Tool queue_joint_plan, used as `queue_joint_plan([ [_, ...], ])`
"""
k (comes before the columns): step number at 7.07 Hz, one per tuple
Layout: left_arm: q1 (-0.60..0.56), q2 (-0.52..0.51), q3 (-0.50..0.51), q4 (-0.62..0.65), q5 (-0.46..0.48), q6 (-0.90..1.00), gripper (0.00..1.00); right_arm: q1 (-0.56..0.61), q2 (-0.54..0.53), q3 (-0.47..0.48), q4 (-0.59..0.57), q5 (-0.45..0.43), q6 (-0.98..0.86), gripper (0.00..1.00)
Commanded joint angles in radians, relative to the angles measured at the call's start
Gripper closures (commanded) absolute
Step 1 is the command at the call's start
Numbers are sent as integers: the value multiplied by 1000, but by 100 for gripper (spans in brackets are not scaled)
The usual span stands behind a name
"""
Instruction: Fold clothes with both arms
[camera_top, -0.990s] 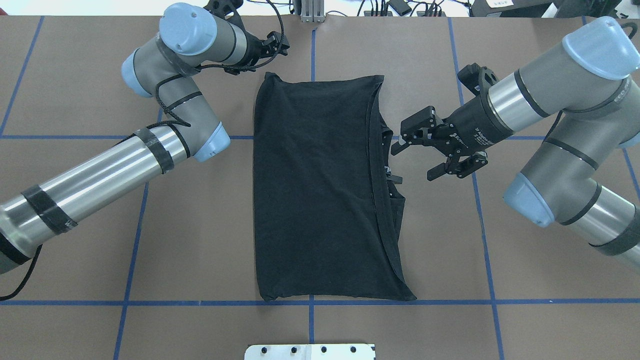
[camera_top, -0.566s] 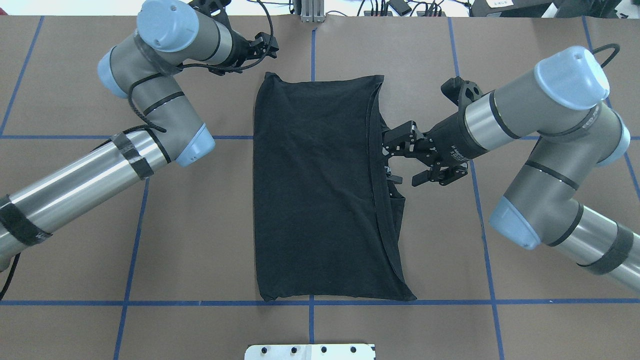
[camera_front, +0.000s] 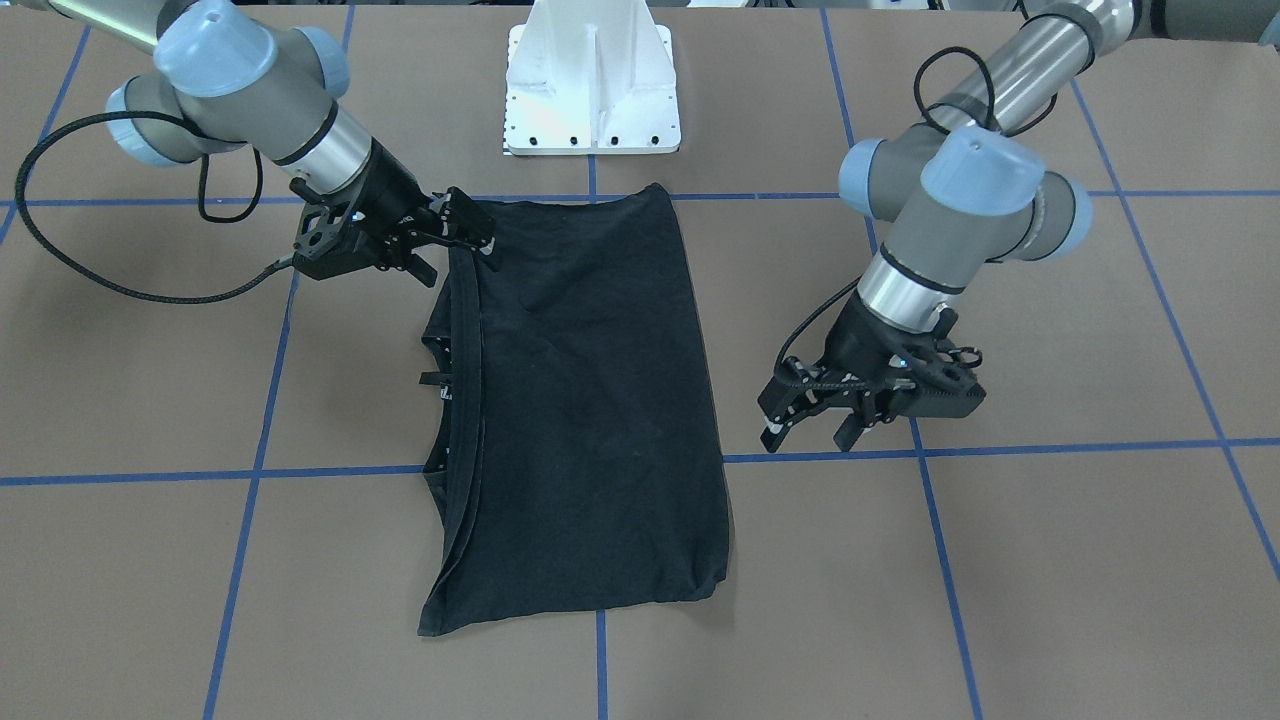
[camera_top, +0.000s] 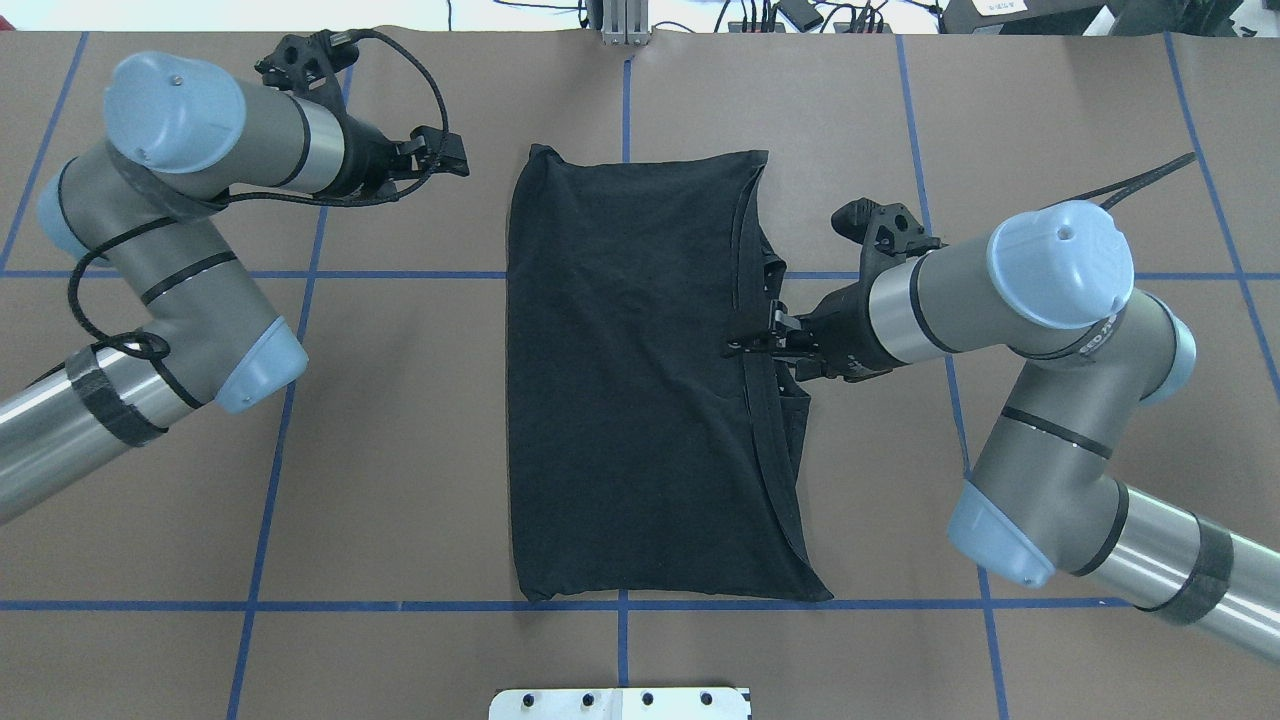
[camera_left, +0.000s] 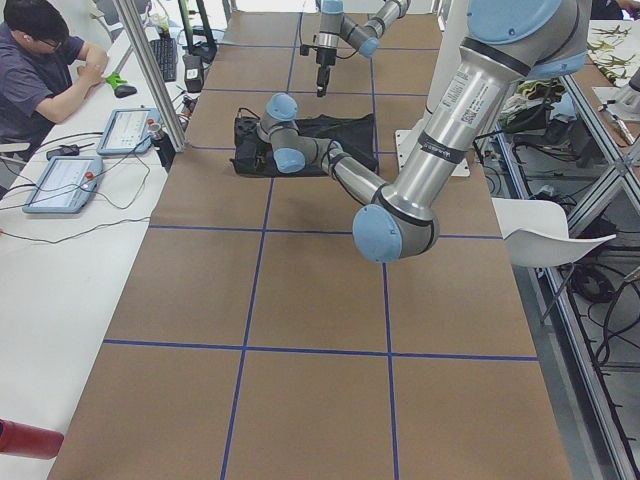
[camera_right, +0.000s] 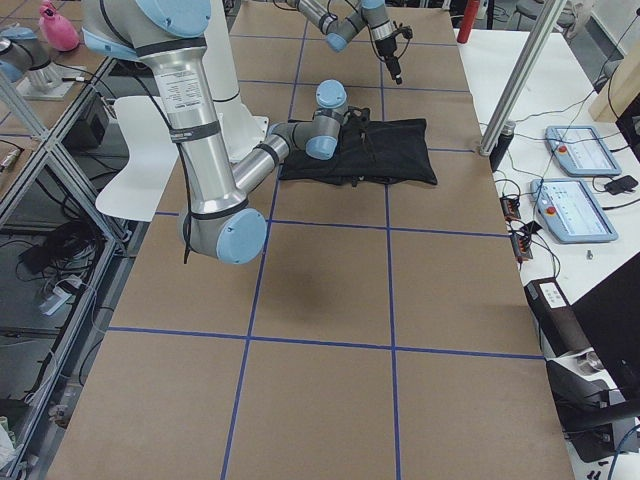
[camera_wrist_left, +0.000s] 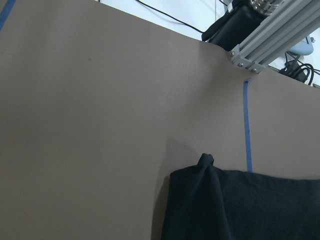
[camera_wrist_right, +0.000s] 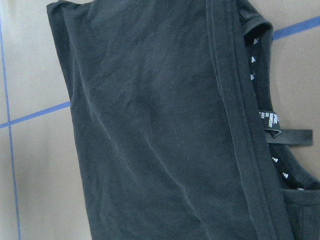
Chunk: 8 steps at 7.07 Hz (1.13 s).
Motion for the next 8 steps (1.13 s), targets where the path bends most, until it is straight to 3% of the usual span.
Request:
queue_joint_plan([
  [1, 2, 97, -97, 9, -7, 1, 0, -134, 4, 135, -336, -215, -185, 0],
  [2, 2, 122, -114, 9, -8, 1, 0, -203, 9, 163, -455, -312, -230, 0],
  [3, 2, 135, -125, 9, -8, 1, 0, -269, 9, 159, -502, -384, -238, 0],
  [5, 0, 142, -125, 9, -22, 1, 0, -305, 27, 154, -635, -399, -273, 0],
  [8, 3, 146, -125, 9, -22, -1, 0, -316, 38, 93, -643, -399, -311, 0],
])
